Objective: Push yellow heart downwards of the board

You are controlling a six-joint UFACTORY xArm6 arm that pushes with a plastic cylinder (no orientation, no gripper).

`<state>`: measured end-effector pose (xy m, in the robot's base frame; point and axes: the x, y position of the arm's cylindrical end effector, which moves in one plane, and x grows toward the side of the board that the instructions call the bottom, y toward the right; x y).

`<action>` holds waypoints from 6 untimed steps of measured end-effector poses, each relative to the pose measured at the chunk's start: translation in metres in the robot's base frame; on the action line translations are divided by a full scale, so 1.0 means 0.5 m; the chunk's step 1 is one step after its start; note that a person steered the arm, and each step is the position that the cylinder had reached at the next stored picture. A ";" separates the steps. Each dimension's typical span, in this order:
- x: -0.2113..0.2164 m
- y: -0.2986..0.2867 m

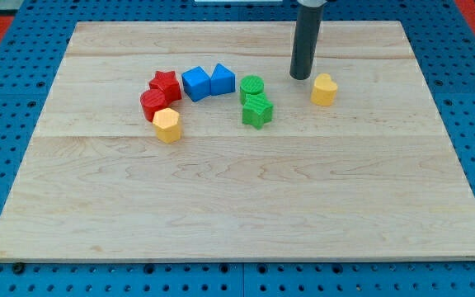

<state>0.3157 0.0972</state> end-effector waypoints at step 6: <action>0.225 0.087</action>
